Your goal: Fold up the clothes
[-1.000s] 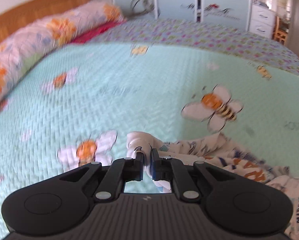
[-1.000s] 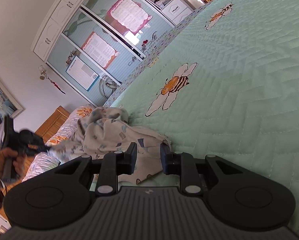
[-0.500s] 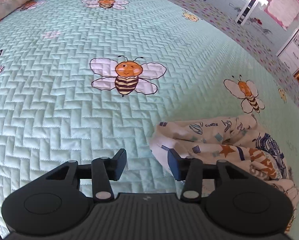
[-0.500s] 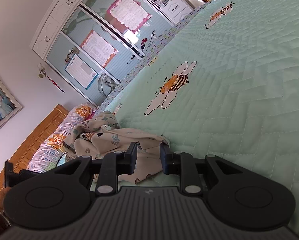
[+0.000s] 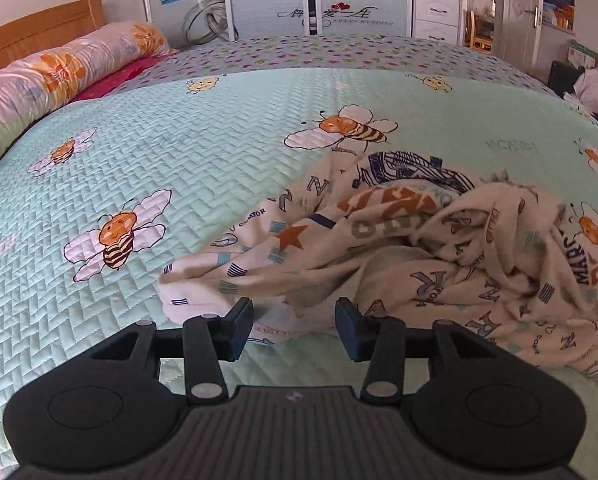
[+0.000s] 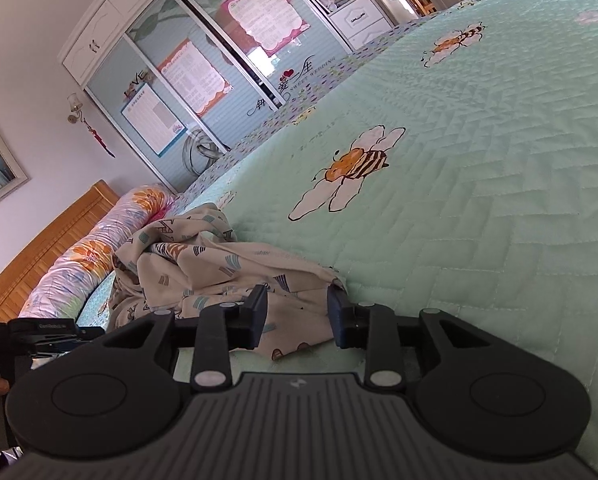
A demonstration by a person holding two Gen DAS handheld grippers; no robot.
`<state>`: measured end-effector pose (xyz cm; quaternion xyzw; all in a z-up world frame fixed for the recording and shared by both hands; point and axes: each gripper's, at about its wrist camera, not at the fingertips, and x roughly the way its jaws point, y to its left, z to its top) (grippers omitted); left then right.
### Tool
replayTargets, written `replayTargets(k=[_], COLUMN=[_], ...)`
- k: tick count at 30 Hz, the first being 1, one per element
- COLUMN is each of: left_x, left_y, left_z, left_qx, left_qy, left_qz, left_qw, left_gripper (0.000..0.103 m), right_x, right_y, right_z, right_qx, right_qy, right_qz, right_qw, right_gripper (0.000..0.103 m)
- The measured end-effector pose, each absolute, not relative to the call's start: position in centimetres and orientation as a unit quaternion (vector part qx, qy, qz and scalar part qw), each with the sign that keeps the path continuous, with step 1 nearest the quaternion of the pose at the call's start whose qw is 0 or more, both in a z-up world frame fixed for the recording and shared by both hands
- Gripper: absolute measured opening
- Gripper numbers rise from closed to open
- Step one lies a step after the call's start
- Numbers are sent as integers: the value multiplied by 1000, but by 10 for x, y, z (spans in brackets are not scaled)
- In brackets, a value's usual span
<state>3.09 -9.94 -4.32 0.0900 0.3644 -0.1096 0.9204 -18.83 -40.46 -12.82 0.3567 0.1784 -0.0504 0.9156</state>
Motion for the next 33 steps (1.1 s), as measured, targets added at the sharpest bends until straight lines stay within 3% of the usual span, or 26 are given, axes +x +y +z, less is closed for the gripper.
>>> replayTargets(k=[4,7,10,14,22,23,24,26,33], left_x=[37,39,30,19,40,44,48,54,40], left_y=[-93,-81,-71,-71,-76,-79,-82,-85,-49], left_z=[-57,-59,-50,-48,-63,-63,-63,-62,-17], left_qx=[102,73,29,40,76,82,86,85,-49], left_qy=[370,382,370,355,358,357,361,370,342], left_qz=[-110,-132,-168,-191,-162,-164,-167,-173,-171], left_qw=[917,912,913,914,917,916,914,909,923], left_gripper=[48,39,41,50,49,47,31,9,7], right_x=[-188,-189,-190,-190,-190,-190,-190,-190,-190], right_y=[-404,-405,-405,-405,-407,-407,-407,-408,-409], right_z=[-129,-129,-130,-130,-131,-132,-132,-132,-133], right_qx=[357,362,365,366,373,373,374,376,380], right_qy=[178,176,175,174,172,171,171,171,168], right_qz=[-50,-47,-46,-45,-41,-41,-40,-39,-37], right_qw=[916,914,913,913,911,911,911,910,909], right_gripper=[34,34,34,34,34,34,34,34,34])
